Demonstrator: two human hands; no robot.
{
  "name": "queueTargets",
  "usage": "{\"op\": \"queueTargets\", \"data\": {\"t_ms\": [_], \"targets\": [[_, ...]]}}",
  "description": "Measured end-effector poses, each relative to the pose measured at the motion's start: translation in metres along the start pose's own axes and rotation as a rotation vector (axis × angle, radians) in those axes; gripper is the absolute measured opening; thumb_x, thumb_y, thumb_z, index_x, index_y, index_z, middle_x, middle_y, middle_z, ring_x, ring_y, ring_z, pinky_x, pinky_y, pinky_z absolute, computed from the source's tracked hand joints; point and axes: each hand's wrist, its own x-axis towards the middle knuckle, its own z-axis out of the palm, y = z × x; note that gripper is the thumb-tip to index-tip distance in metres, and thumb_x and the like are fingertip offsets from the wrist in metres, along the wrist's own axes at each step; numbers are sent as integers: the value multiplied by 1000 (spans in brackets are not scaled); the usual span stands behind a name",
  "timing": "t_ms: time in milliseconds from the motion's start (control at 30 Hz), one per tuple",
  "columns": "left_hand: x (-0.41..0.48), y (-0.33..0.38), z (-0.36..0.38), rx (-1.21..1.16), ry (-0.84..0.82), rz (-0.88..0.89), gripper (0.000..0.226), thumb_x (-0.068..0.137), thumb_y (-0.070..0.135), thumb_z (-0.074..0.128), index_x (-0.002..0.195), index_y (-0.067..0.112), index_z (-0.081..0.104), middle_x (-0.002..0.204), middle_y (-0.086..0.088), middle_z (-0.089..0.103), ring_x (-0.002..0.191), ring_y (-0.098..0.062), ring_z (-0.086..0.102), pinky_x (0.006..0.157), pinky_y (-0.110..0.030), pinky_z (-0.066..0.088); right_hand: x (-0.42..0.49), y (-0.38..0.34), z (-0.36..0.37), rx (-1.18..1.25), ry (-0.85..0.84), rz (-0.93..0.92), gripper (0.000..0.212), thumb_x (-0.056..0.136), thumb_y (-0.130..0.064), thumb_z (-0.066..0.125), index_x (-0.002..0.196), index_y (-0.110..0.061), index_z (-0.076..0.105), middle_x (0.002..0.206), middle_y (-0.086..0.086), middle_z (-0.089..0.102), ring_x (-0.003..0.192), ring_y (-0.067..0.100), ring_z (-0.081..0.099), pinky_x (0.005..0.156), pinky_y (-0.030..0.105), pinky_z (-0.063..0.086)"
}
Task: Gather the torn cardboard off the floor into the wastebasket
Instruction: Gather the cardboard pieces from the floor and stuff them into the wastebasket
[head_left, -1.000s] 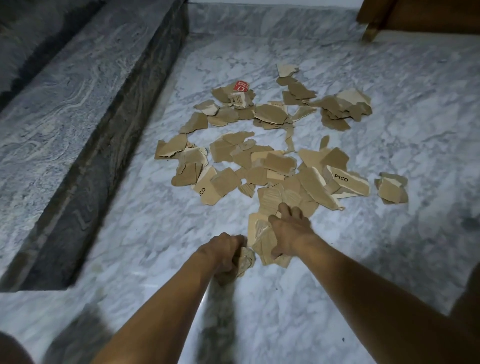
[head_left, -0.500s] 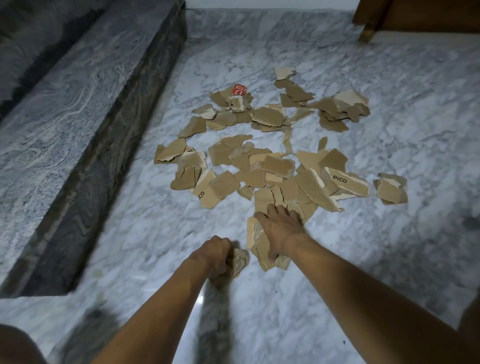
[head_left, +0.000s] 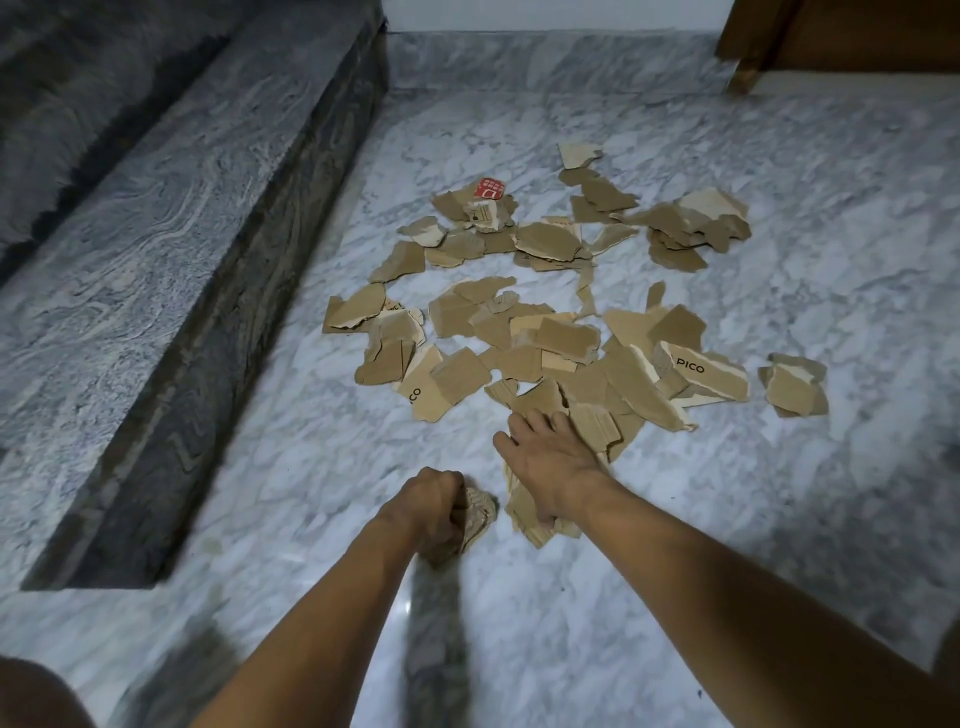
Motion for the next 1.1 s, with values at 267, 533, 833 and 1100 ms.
{"op": "queueTargets", "data": {"t_ms": [267, 533, 833, 1100], "targets": [[4, -2, 0, 16, -53, -2, 12, 75, 16, 63, 86, 13, 62, 86, -4, 60, 84, -26, 62, 62, -27, 41, 2, 20, -25, 388, -41, -12, 76, 61, -25, 94, 127, -15, 58, 129, 7, 48, 123, 29, 47, 88, 32, 45], [9, -4, 0, 7, -78, -9, 29, 74, 18, 68, 103, 13, 67, 104, -7, 69, 95, -25, 65, 73, -27, 51, -7, 35, -24, 933, 86, 126, 39, 69, -19, 90, 94, -32, 63, 105, -3, 66, 87, 20, 68, 76, 40, 59], [14, -17, -27, -108, -167, 45, 26, 74, 19, 75, 99, 17, 67, 97, 0, 70, 91, -18, 65, 76, -27, 52, -43, 116, -38, 1215, 127, 510, 88, 68, -34, 91, 144, -18, 50, 138, -2, 54, 120, 20, 57, 93, 25, 45], [43, 43, -16, 2, -37, 134, 58, 74, 37, 71, 129, 29, 57, 142, -9, 25, 128, -36, 32, 109, -43, 38, -65, 109, 42, 1041, 134, 647, 26, 83, -18, 73, 102, -23, 57, 97, 5, 67, 81, 20, 61, 60, 24, 47]]}}
